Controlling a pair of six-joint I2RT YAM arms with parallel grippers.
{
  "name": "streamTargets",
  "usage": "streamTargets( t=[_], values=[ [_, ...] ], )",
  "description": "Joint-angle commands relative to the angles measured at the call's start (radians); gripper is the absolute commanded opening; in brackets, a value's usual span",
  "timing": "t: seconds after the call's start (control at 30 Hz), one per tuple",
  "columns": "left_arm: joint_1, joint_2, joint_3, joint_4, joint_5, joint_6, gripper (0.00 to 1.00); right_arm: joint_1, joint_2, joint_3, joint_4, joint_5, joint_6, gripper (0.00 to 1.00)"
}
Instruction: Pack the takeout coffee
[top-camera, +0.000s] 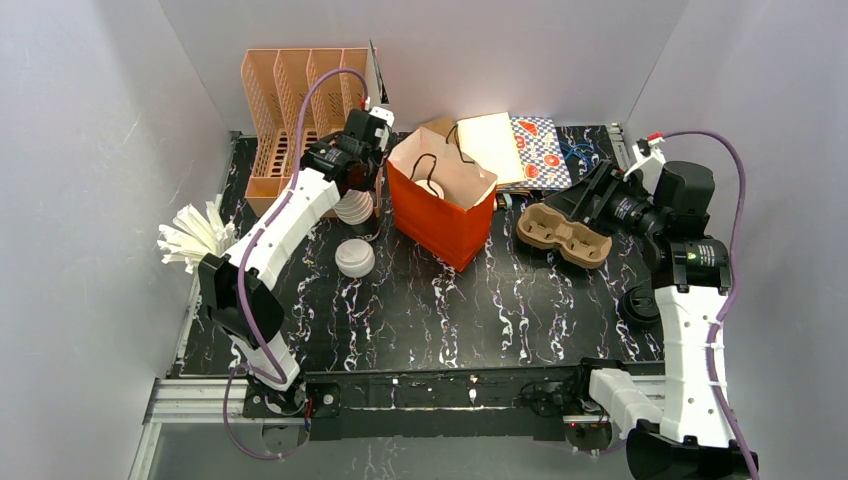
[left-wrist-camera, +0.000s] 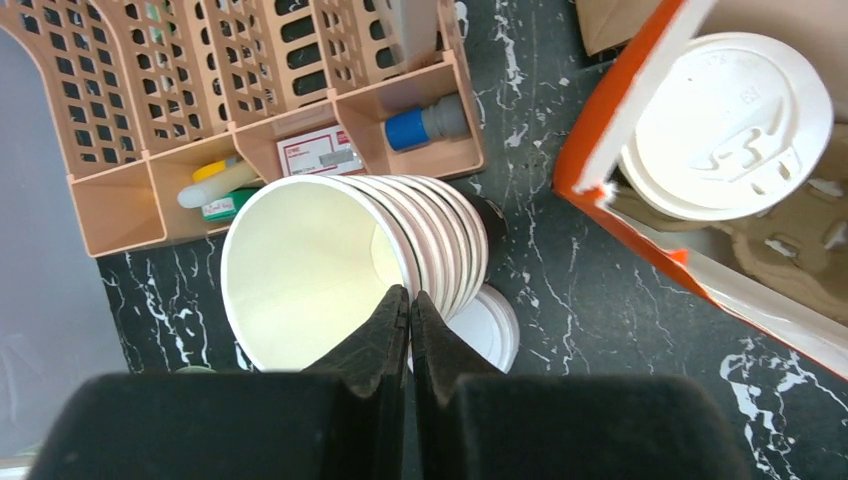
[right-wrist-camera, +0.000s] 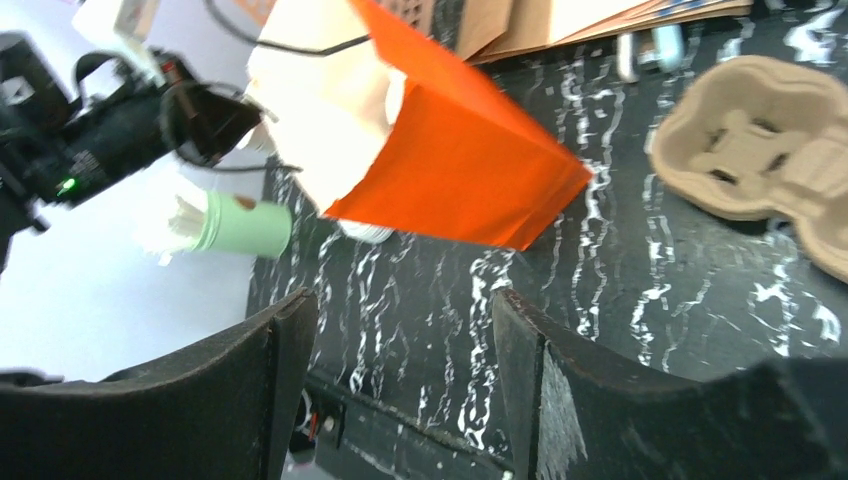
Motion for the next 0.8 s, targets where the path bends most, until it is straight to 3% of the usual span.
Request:
streamTargets(
  t=[0.0, 0.17, 0.4, 0.57, 0.77],
  values=[
    [-0.028, -0.051, -0.045, -0.002, 0.026, -0.033, 0.00, 0.009, 0.018, 0.058, 0.045, -0.230, -0.075, 0.72],
    [-0.054, -0.050, -0.052, 0.007, 0.055, -0.055, 0.00, 0.033, 0.011, 0.072, 0.042, -0.252, -0.119, 0.72],
    [-0.066, -0.063, -0.025, 0.007, 0.087, -0.087, 0.35, 0.079, 0.045, 0.097, 0.035, -0.255, -0.152, 0.74],
    [-0.065, -0.116, 0.011, 0.037, 0.167, -0.123, 0.55, 0.166, 0.135, 0.249, -0.033, -0.159, -0.198, 0.73],
    [-0.005, -0.212, -0.014, 0.072, 0.173, -0.207, 0.54, 0.378, 0.278, 0.402, -0.026, -0.001, -0.202, 0.67]
  ],
)
